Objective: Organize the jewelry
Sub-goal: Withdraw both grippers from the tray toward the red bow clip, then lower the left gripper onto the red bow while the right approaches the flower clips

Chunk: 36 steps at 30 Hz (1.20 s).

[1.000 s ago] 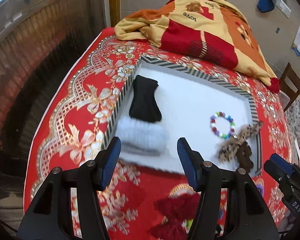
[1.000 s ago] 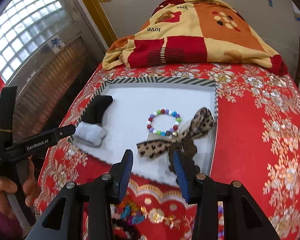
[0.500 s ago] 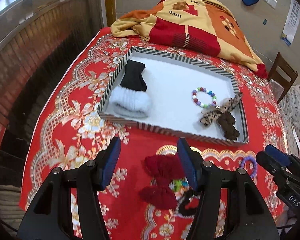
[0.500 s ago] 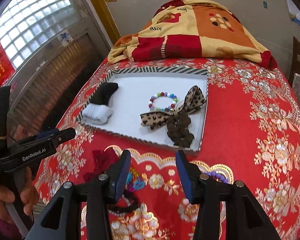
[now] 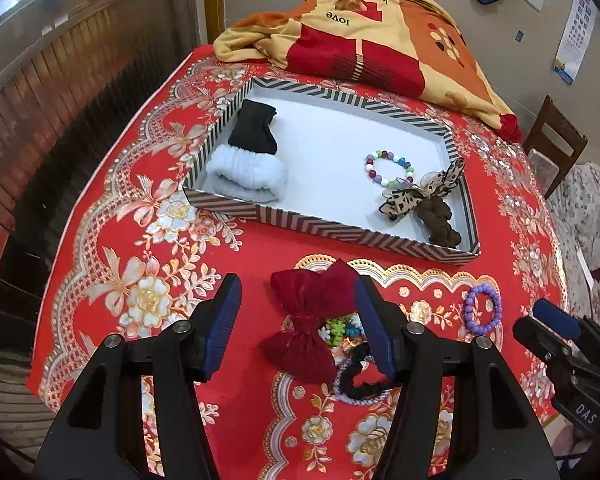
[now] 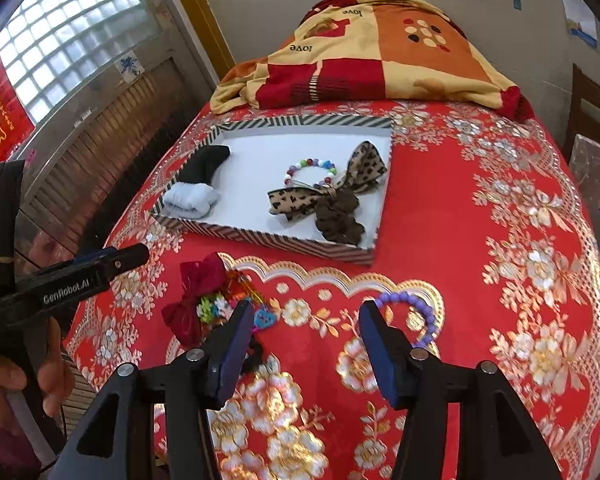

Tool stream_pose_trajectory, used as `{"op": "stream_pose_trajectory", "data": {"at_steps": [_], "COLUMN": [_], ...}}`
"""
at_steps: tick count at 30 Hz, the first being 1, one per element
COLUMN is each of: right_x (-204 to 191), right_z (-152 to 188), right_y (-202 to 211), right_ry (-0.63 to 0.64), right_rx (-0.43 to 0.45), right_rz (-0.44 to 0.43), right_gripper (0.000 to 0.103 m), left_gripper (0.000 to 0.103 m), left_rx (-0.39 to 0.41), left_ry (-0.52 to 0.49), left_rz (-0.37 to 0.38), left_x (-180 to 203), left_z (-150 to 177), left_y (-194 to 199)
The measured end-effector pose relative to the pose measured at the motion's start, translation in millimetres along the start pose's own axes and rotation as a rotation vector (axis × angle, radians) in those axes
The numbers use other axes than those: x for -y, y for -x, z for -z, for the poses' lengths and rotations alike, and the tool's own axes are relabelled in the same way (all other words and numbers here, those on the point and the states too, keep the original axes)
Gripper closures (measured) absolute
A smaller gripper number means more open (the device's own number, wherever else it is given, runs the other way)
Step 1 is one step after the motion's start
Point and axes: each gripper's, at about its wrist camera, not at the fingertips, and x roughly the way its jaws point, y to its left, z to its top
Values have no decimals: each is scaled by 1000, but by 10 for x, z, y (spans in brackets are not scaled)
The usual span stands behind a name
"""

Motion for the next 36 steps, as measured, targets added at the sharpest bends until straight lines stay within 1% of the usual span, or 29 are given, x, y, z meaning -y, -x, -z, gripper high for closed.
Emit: {"op": "stream_pose_trajectory", "data": {"at_steps": [7, 11, 16, 20, 24, 31, 36], "right_x": [176, 293, 398, 414, 408, 385, 327], "right_z": [142, 230, 254, 222, 187, 131, 78], "right_y": [172, 216, 225, 200, 167, 112, 90], "right_ry": [-47, -81, -112, -111, -107, -97, -59], "right_rx": [6, 2, -6, -15, -19, -30, -54], "right_rz": [42, 60, 75, 84, 80, 80, 98], "right_gripper": [50, 50, 49, 49, 49, 49, 49], "left_gripper": [44, 44, 44, 44, 44, 45, 44], "left_rx": [-32, -37, -45, -64, -78, -74, -75], "left_ry": [2, -25, -62, -60, -54, -49, -34], "left_rz": [34, 50, 74, 81, 73, 73, 91], "left_x": [48, 161, 315, 320, 291, 259, 233], "left_z": [-26, -49, -52, -46, -51, -82, -73], "left_y": [-92, -109, -144, -203, -261, -276, -301]}}
